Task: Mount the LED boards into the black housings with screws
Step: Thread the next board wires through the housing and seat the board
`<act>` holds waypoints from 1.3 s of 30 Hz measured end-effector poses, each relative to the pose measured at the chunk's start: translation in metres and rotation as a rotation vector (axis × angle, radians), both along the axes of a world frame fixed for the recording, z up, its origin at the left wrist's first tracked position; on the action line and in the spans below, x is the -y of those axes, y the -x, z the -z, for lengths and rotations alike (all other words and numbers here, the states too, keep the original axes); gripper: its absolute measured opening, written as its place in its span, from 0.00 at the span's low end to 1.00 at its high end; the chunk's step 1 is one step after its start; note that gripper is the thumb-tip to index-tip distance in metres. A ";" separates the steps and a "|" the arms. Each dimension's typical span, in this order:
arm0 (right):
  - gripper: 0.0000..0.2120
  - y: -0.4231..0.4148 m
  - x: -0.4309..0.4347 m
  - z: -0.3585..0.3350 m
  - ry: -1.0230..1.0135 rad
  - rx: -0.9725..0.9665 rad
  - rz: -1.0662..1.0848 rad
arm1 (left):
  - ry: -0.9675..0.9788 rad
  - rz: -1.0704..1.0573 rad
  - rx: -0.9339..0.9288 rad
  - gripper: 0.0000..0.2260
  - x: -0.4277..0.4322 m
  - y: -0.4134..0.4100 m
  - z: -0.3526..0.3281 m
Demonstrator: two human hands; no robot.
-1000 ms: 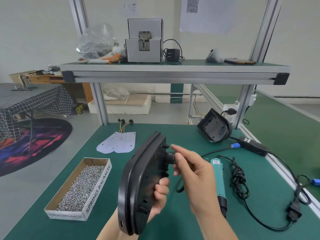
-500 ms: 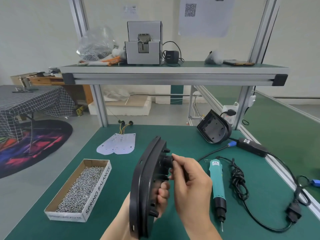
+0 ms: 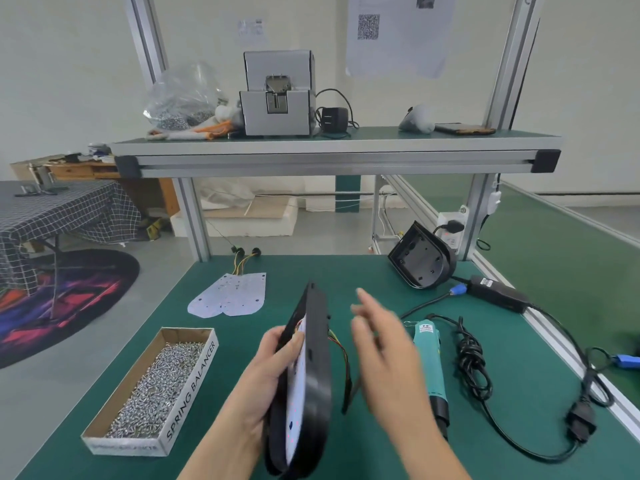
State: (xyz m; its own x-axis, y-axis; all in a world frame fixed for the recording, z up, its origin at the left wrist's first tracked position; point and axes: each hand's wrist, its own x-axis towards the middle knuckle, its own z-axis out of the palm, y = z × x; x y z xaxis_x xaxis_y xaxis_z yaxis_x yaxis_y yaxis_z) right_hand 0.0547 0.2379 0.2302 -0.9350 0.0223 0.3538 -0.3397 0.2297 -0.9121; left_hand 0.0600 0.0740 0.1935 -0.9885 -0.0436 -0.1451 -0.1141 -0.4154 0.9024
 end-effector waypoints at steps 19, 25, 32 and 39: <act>0.10 0.056 -0.004 0.036 0.407 0.463 -0.266 | 0.913 -0.088 -0.366 0.17 -0.003 0.036 0.005; 0.07 0.076 0.002 0.055 0.476 0.684 -0.286 | 0.936 -0.077 -0.207 0.19 -0.001 0.055 0.021; 0.05 0.085 0.014 0.081 0.246 0.708 -0.165 | 0.953 0.008 0.061 0.27 0.018 0.060 0.034; 0.08 0.093 0.016 0.089 0.216 0.727 -0.119 | 1.299 -0.545 0.174 0.11 0.114 0.052 0.012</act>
State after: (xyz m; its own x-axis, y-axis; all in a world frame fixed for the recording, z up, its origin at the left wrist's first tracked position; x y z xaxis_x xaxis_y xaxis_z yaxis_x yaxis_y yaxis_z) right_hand -0.0383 0.2216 0.1412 -0.9312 -0.0940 -0.3522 0.3519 0.0203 -0.9358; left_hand 0.0082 -0.0397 0.1810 -0.7790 -0.6017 0.1765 -0.3587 0.6584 0.6617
